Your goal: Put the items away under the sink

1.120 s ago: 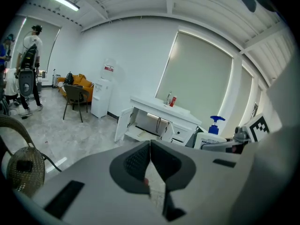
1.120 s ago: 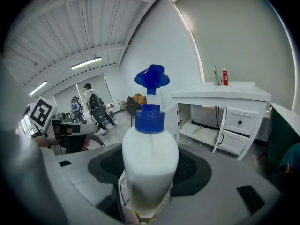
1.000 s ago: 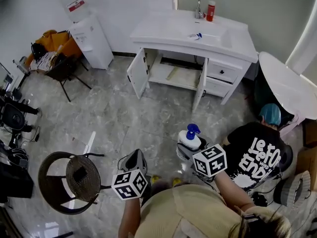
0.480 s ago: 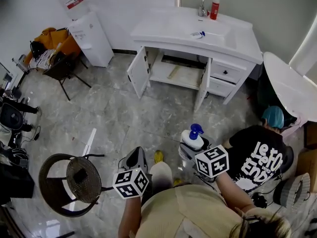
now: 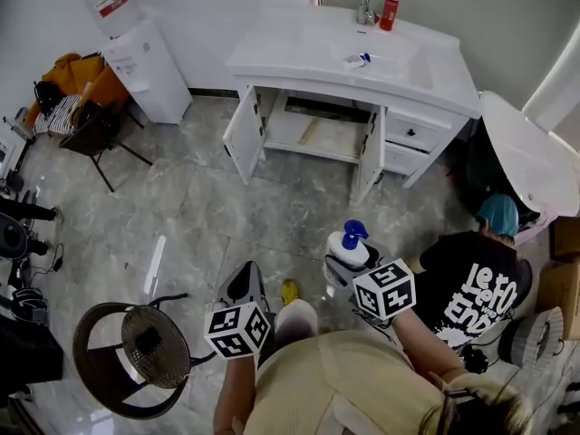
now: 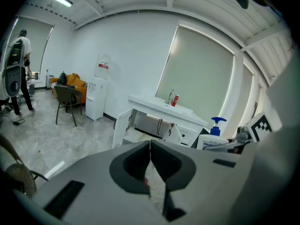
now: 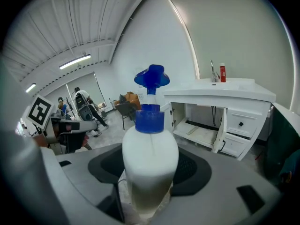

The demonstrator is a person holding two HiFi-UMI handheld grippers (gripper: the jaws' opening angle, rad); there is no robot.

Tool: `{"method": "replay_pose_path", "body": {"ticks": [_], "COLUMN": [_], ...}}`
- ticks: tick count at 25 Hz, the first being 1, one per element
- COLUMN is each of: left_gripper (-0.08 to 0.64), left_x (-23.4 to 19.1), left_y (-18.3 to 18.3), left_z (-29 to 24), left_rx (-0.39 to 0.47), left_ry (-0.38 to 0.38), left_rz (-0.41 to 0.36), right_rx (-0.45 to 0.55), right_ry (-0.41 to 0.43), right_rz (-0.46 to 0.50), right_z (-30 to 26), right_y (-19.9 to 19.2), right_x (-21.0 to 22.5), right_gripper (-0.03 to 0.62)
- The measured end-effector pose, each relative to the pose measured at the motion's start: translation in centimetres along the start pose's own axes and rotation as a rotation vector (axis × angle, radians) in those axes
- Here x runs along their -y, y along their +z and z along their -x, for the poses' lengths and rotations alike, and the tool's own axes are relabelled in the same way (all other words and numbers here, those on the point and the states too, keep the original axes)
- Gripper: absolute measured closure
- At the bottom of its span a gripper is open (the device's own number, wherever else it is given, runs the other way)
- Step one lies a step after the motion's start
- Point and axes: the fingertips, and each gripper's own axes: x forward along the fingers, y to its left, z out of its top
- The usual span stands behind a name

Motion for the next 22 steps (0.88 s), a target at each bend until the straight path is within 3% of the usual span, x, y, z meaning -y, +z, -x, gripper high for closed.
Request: {"method": "replay_pose_path", "body": {"ticks": [10,22], "left_gripper": [0.52,0.522], "left_x": [-4.3,-8.7], "left_y": [5.3,7.8], "left_z": [-5.9,-11.4], "left_rx": [-0.033,-0.077], "left_ry": [-0.049,-0.083], "left_rz": [-0.016,0.009], "right_rx": [-0.032,-0.079], "right_ry": [-0.016,-0.02], "right_rz": [0.005,0.008], "right_z": [-7.3,-15.1], "right_y": [5.4,8.9], "right_x": [0.7,1.4], "right_gripper": [0.311,0.31]}}
